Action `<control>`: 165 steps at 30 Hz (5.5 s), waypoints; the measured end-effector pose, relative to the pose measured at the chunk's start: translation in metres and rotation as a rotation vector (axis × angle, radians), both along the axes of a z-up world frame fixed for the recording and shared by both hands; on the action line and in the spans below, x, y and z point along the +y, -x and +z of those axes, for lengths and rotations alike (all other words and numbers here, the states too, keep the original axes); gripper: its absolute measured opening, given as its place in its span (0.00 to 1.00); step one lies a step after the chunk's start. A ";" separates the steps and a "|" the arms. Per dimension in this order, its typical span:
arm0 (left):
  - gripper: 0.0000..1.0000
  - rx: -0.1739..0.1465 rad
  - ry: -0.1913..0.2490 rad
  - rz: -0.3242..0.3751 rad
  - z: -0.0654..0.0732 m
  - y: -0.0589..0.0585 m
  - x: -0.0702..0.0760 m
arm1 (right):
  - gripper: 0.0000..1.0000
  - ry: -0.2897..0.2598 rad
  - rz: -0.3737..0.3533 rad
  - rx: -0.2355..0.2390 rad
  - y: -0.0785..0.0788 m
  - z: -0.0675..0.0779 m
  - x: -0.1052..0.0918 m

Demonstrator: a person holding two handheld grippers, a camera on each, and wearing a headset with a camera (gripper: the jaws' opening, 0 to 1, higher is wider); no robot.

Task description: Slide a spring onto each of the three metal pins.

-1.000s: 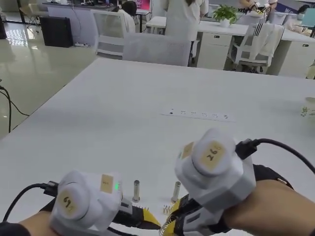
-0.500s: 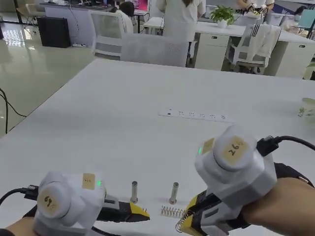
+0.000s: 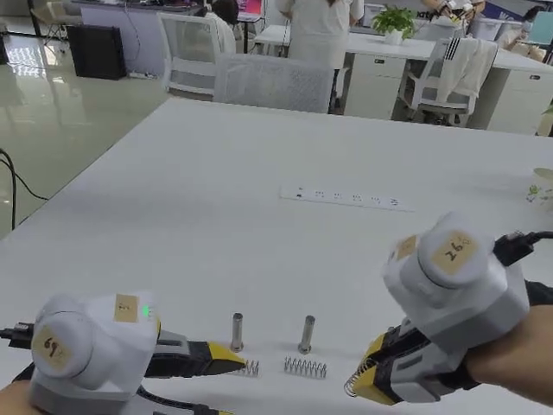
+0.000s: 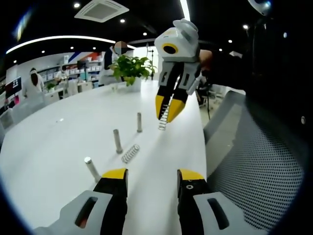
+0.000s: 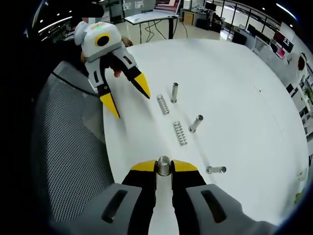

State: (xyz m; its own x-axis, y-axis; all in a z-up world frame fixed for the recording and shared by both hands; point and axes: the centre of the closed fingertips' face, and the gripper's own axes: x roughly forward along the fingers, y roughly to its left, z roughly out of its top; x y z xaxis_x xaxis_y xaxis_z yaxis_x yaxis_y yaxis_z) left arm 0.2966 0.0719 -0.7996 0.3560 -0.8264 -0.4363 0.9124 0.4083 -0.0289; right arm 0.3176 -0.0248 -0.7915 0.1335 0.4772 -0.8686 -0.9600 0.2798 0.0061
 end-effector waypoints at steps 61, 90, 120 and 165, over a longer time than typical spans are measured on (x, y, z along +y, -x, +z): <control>0.39 0.029 0.063 0.130 0.001 -0.002 0.021 | 0.08 0.119 -0.102 -0.032 -0.080 -0.007 -0.047; 0.38 0.030 0.057 0.132 0.000 -0.002 0.022 | 0.08 0.203 -0.070 0.045 -0.083 -0.052 -0.043; 0.37 0.031 0.058 0.127 0.000 -0.002 0.020 | 0.17 0.199 -0.051 0.022 -0.081 -0.056 -0.042; 0.35 0.025 0.056 0.125 0.002 -0.003 0.020 | 0.13 0.181 0.163 0.008 -0.047 -0.068 0.036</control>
State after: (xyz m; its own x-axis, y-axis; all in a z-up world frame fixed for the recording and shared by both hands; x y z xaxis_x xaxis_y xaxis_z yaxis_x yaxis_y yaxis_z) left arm 0.2995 0.0918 -0.7981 0.4477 -0.7992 -0.4011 0.8530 0.5163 -0.0765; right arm 0.3650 0.0115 -0.8599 0.0601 0.3285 -0.9426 -0.9927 0.1182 -0.0221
